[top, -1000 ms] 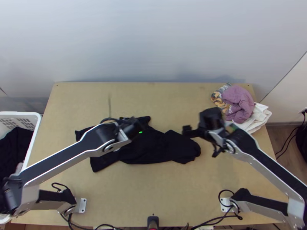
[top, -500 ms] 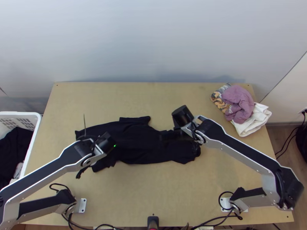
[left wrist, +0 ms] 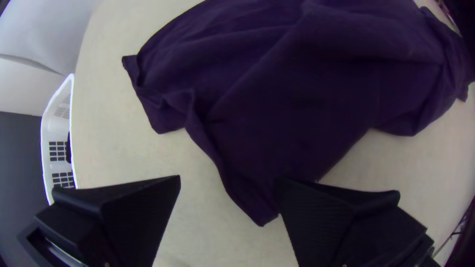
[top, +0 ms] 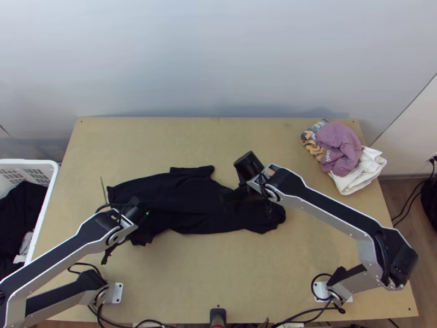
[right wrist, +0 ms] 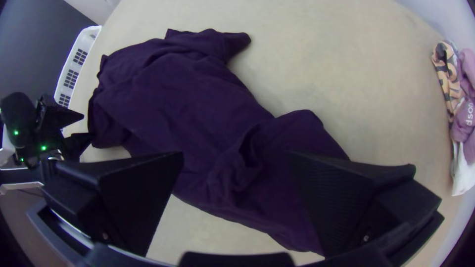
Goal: Fold the t-shirt
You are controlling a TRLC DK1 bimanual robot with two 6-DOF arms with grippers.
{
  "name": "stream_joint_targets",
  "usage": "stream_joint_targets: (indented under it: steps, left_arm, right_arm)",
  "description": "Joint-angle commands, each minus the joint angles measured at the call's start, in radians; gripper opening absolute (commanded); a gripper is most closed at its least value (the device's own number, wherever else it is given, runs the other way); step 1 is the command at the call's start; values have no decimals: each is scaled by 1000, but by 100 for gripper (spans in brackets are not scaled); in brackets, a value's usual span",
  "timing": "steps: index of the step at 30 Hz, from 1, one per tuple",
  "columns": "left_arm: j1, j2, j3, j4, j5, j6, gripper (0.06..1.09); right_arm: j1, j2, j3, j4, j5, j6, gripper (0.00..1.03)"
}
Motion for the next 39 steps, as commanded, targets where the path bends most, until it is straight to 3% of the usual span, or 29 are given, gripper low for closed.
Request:
stream_joint_targets:
  steps: [1, 4, 8, 12, 17, 21, 22, 24, 28, 33, 39]
  left_arm:
    - [98, 36, -44, 99, 73, 1, 93]
    - [92, 63, -45, 137, 80, -7, 79]
    - [72, 43, -51, 192, 83, -13, 37]
    - [70, 36, -58, 214, 83, -11, 10]
    - [76, 16, -50, 211, 82, -5, 10]
    - [106, -12, -12, 189, 82, 3, 10]
    - [118, -15, 4, 180, 83, 3, 10]
    - [136, -20, 44, 156, 83, 4, 10]
    - [182, -20, 131, 111, 91, 4, 10]
    - [238, -21, 251, 48, 116, 7, 10]
    - [363, -3, 444, -19, 214, 15, 10]
  right_arm:
    - [10, 23, 11, 0, -1, -2, 98]
    - [13, 23, 11, -8, -1, -8, 98]
    - [22, 31, 16, -37, -7, -17, 98]
    - [27, 60, 7, -40, -21, -22, 98]
    - [48, 98, 10, -40, -25, -22, 96]
    - [70, 106, 7, -40, -27, -40, 81]
    - [70, 106, 8, -40, -27, -43, 73]
    - [70, 110, 7, -40, -28, -80, 46]
    - [68, 118, -7, -9, -27, -145, 3]
    - [45, 97, -9, -8, -15, -158, 3]
    - [-42, -3, 40, -9, -12, -161, 3]
